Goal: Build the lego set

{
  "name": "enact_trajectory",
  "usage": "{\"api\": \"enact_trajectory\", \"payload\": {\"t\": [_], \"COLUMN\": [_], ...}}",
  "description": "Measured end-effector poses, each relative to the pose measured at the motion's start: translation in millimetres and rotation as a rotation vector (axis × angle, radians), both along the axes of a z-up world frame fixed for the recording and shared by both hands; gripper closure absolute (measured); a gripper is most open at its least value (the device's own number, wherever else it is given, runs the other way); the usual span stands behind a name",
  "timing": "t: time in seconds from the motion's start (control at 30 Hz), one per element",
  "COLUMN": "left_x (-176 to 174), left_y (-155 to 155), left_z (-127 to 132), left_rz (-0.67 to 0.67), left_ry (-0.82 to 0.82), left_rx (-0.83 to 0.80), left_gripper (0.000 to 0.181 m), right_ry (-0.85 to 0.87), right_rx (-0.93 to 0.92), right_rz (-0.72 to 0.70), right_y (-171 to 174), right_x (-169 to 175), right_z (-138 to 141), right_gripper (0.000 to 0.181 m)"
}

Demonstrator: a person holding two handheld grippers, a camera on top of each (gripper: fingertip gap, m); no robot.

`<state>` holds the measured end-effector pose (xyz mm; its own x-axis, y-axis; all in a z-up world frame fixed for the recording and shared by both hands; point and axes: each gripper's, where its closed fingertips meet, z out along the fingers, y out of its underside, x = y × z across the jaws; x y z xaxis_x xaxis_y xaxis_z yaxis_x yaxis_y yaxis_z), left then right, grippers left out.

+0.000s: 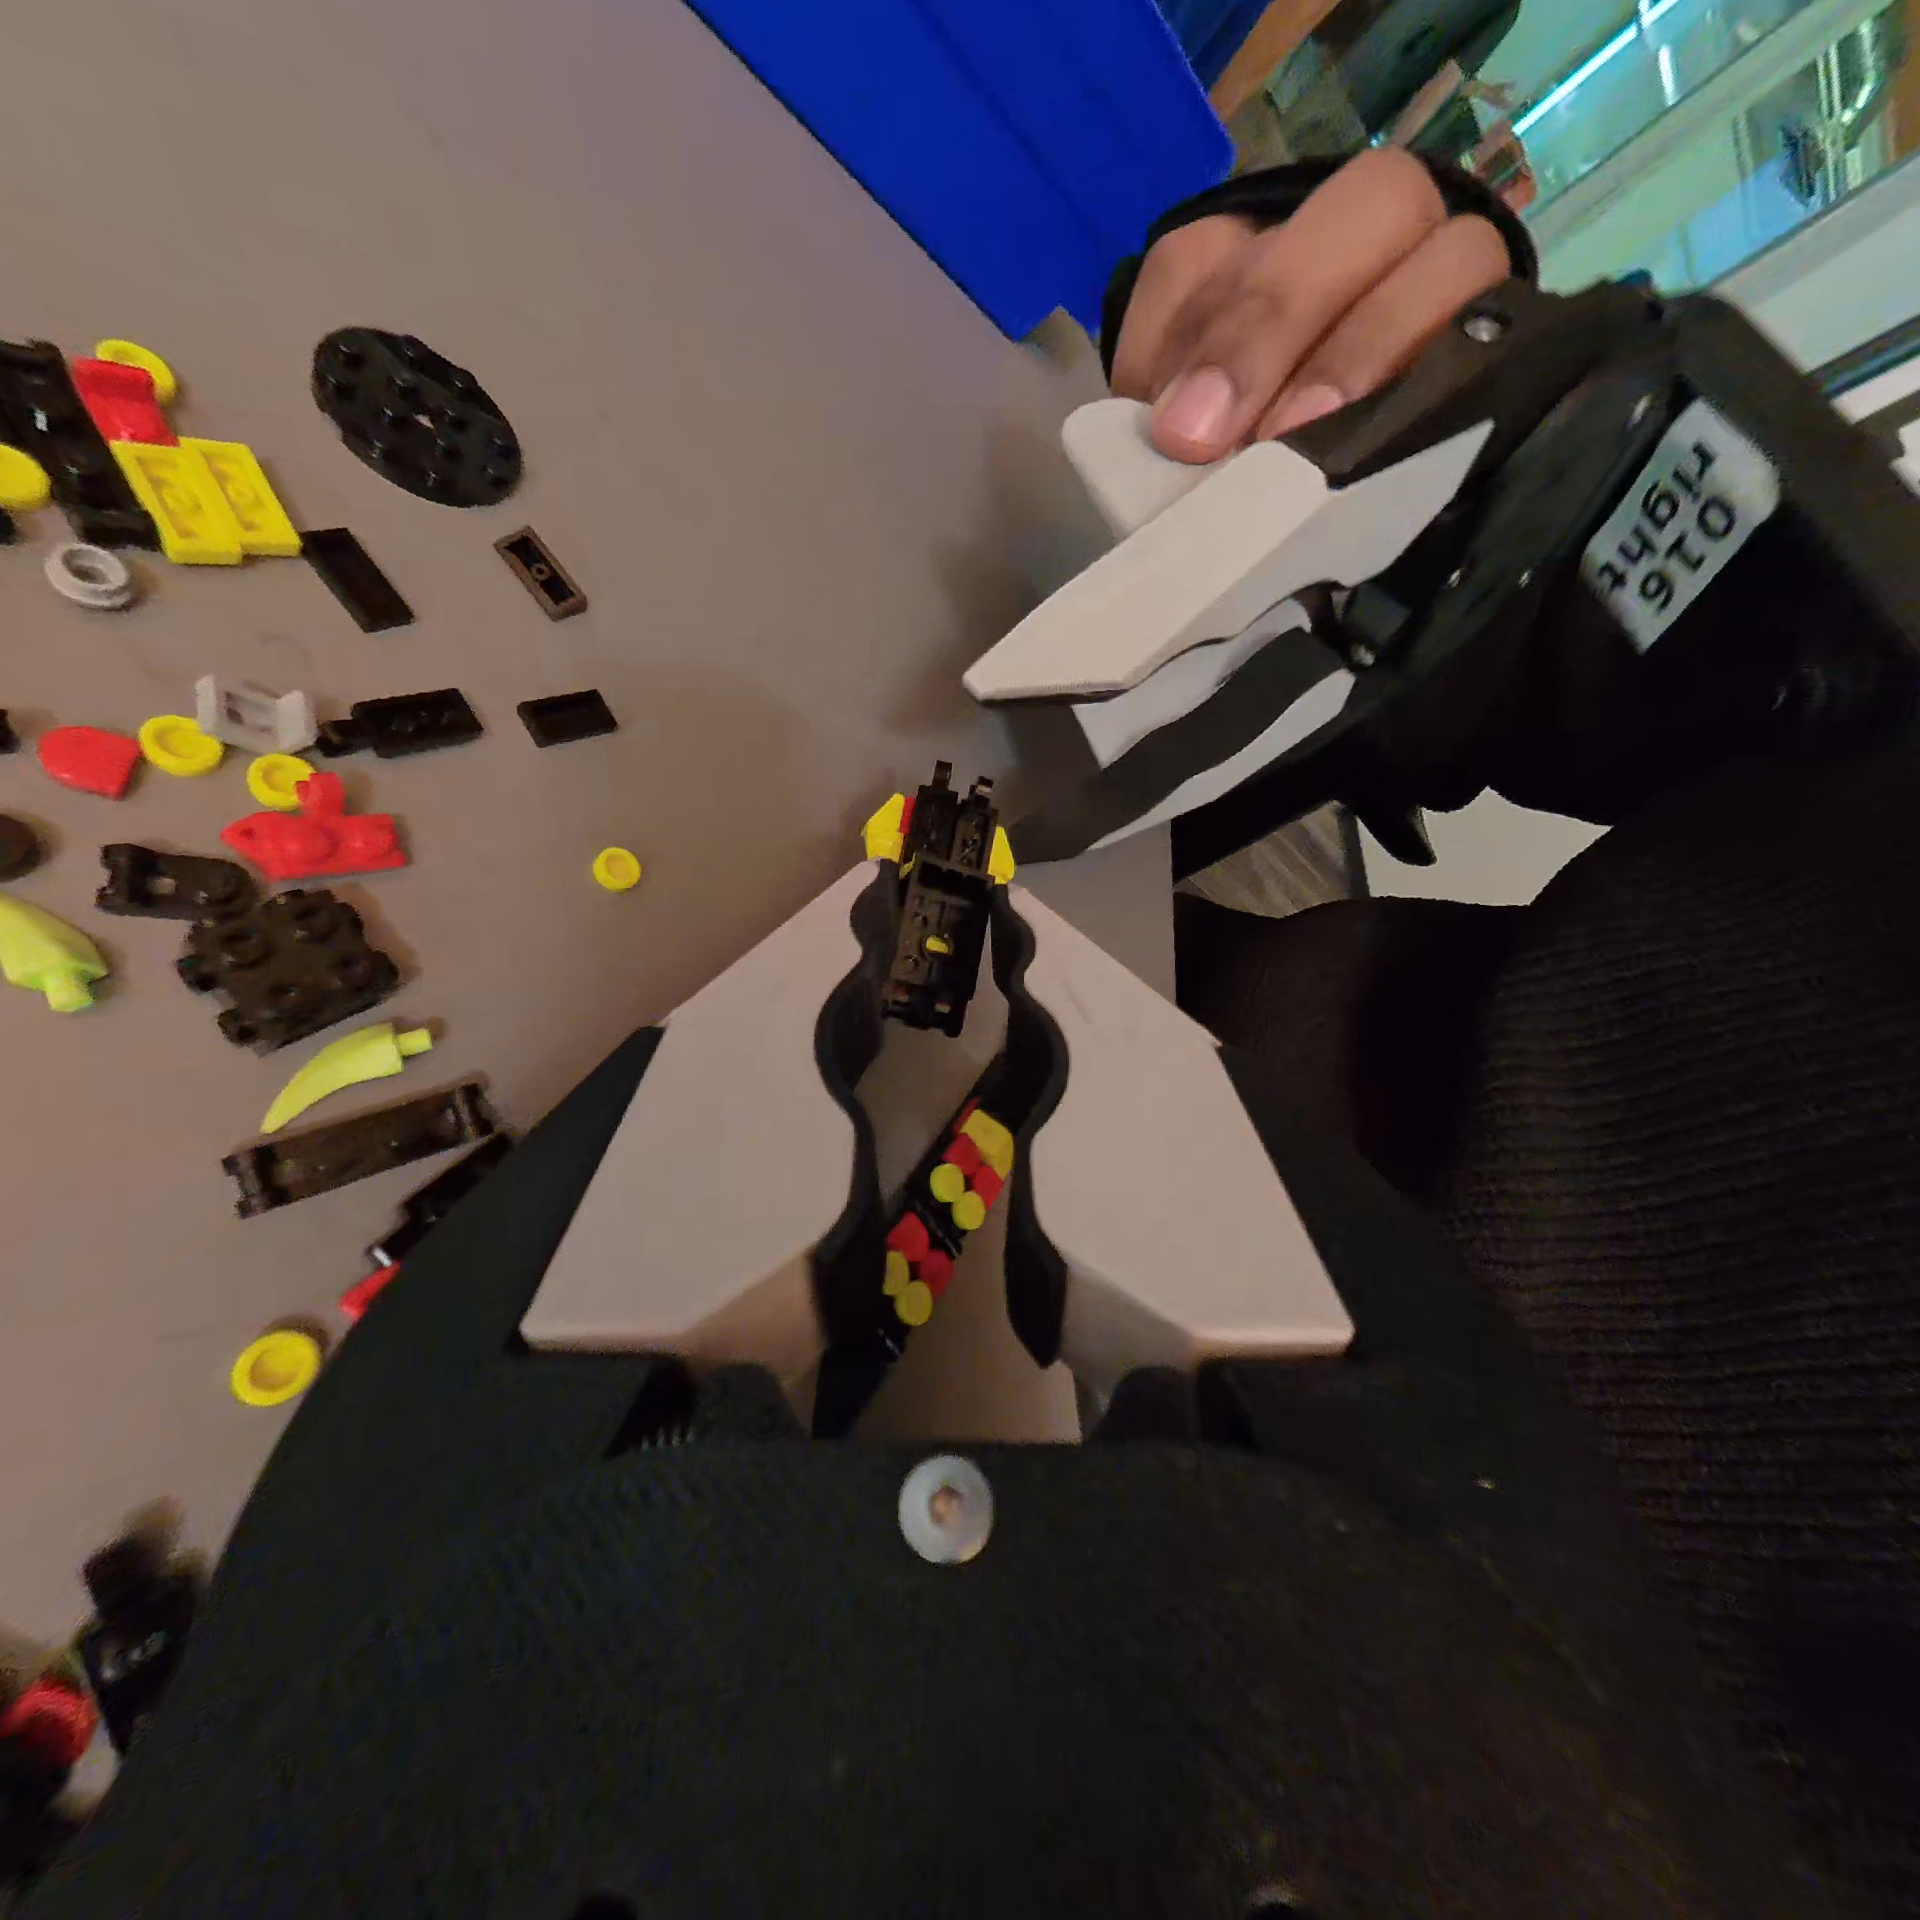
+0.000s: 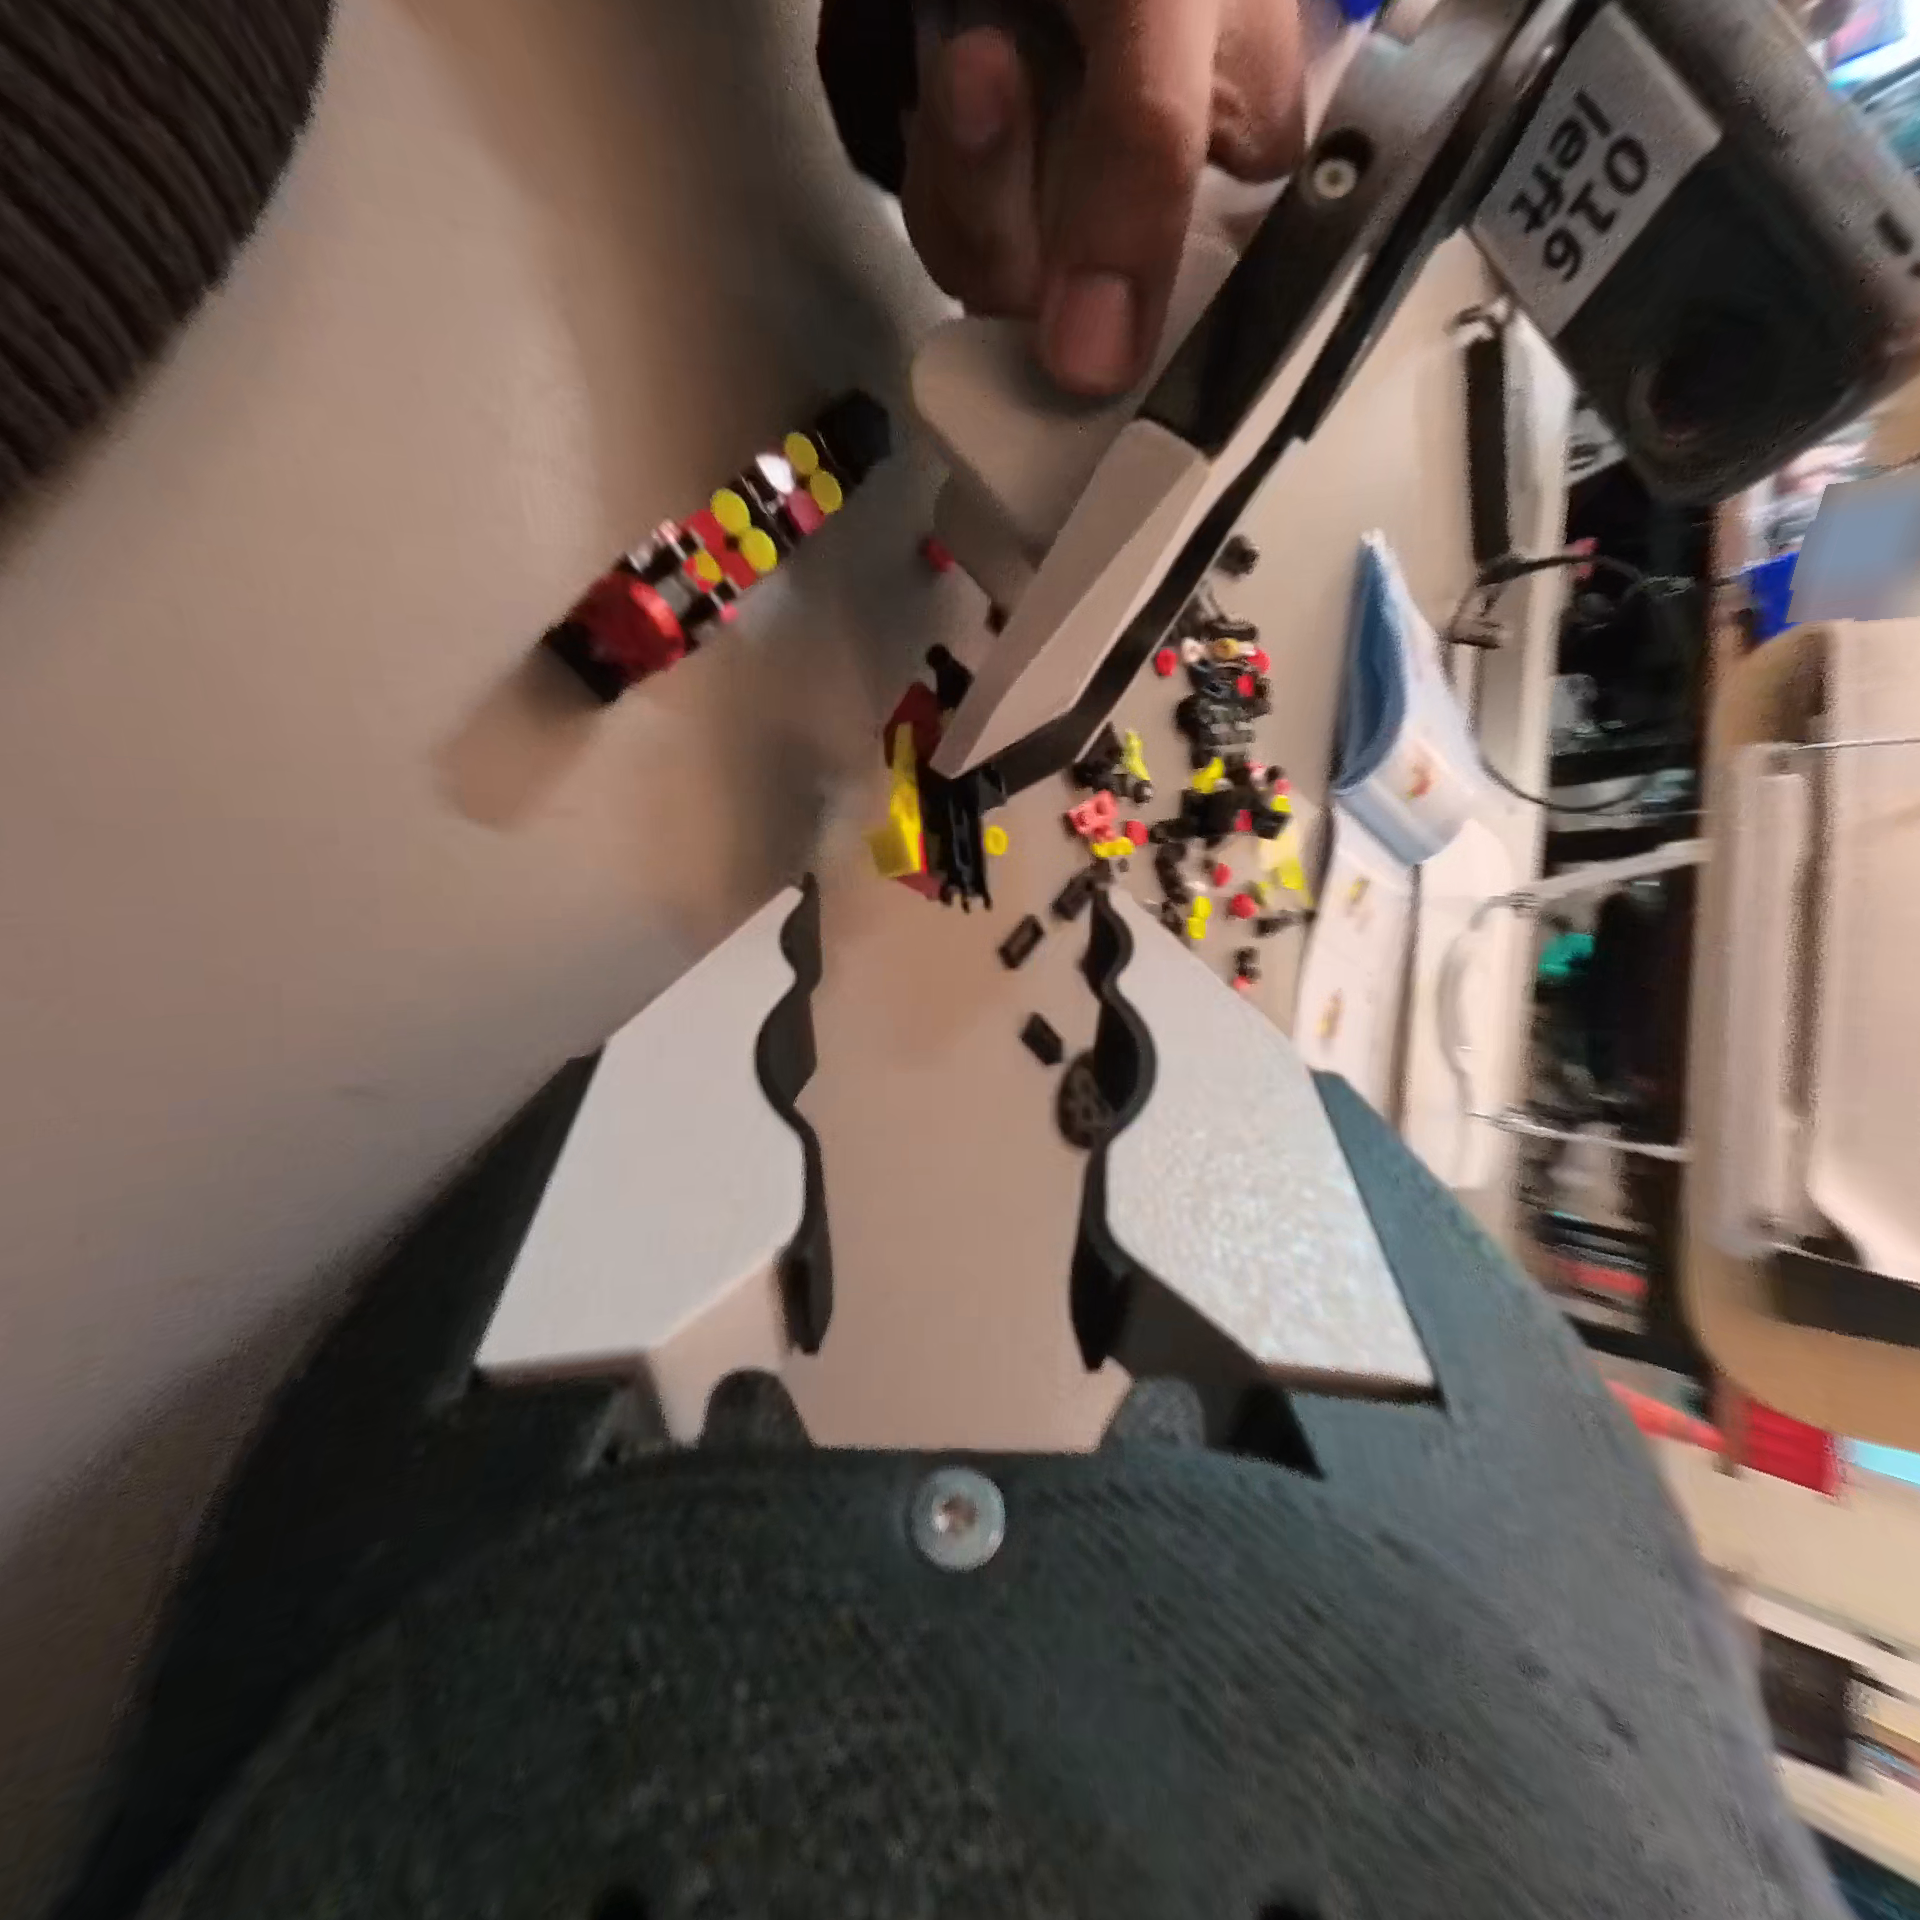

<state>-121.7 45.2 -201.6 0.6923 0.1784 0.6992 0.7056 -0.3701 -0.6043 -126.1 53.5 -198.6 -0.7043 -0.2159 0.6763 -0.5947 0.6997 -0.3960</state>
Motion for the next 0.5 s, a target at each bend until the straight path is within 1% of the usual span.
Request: {"api": "enact_trajectory", "payload": {"t": [0.07, 0.13, 0.17, 0.2, 0.33, 0.5], "left_x": [-3, -5, -5, -5, -5, -13], "left_y": [-1, -1, 0, 1, 5, 3], "left_z": [2, 3, 4, 5, 9, 9], "left_rz": [0.012, 0.022, 0.026, 0.029, 0.055, 0.114], "left_ry": [0.019, 0.048, 0.061, 0.070, 0.080, 0.097], "left_rx": [0.002, -0.003, -0.005, -0.005, 0.006, -0.011], "left_gripper": [0.166, 0.166, 0.166, 0.166, 0.166, 0.167], "right_ry": [0.148, 0.263, 0.300, 0.321, 0.318, 0.378], "right_rx": [0.041, 0.087, 0.108, 0.115, 0.087, 0.127], "right_rz": [0.000, 0.005, 0.008, 0.009, 0.014, 0.008], "right_y": [0, 2, 2, 2, -4, -3], "right_x": [-7, -12, -14, -15, -11, -15], "right_z": [-1, -5, -7, -7, -2, -4], "right_gripper": [0.132, 0.142, 0.144, 0.146, 0.150, 0.153]}}
